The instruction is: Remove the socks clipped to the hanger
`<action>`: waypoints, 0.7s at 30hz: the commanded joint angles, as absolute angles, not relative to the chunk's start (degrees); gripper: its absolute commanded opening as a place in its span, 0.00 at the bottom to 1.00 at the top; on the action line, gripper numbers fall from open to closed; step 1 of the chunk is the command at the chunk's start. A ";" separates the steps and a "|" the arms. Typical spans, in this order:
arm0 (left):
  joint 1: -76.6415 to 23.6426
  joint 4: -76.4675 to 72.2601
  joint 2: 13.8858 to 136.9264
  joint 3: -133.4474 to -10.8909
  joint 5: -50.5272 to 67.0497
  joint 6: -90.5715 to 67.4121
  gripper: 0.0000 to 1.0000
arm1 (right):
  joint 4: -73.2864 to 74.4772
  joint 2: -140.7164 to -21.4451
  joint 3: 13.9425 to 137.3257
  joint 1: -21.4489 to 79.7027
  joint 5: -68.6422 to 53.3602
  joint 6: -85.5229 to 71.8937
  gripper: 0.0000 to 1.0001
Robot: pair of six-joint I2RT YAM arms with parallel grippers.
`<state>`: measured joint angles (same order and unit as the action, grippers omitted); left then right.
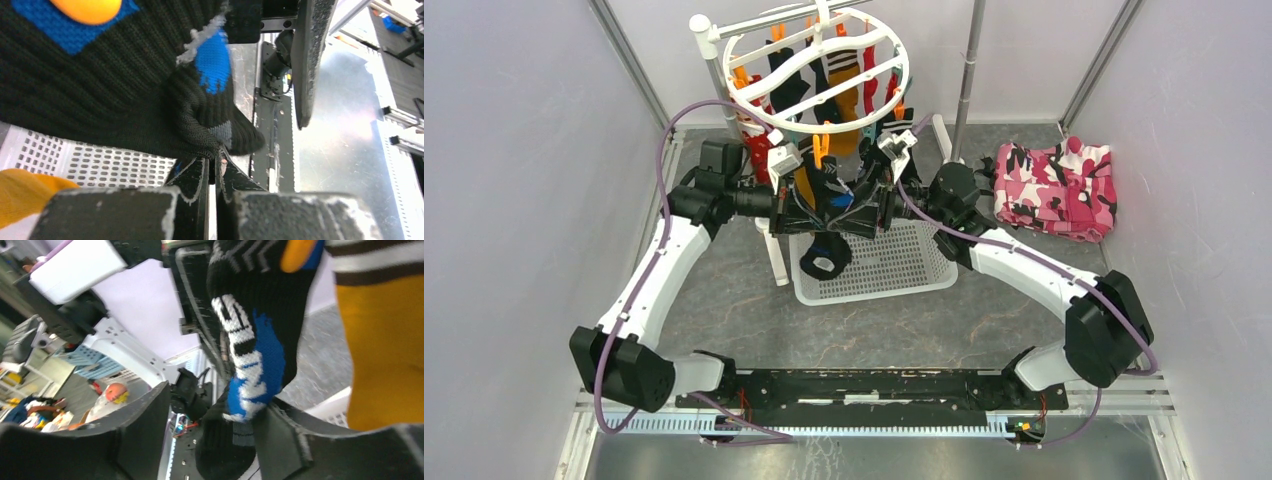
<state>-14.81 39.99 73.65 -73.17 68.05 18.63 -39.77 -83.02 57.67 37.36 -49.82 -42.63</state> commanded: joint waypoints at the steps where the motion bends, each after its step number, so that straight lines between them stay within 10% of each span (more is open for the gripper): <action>1: -15.95 33.04 68.41 -70.22 62.33 14.24 0.02 | -23.84 -80.40 63.13 36.42 -40.97 -30.27 0.70; 13: -18.61 21.62 61.68 -62.00 54.43 5.67 0.02 | -15.56 -83.73 77.69 36.53 -25.22 -22.02 0.98; 21: -19.48 21.29 60.94 -61.50 52.56 6.35 0.02 | -21.98 -86.27 79.90 36.54 -25.51 -26.59 0.96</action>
<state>-19.03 23.92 62.08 -60.71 53.74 8.36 -17.89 -84.88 77.17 36.62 -26.70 -24.56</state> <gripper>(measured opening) 0.047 0.979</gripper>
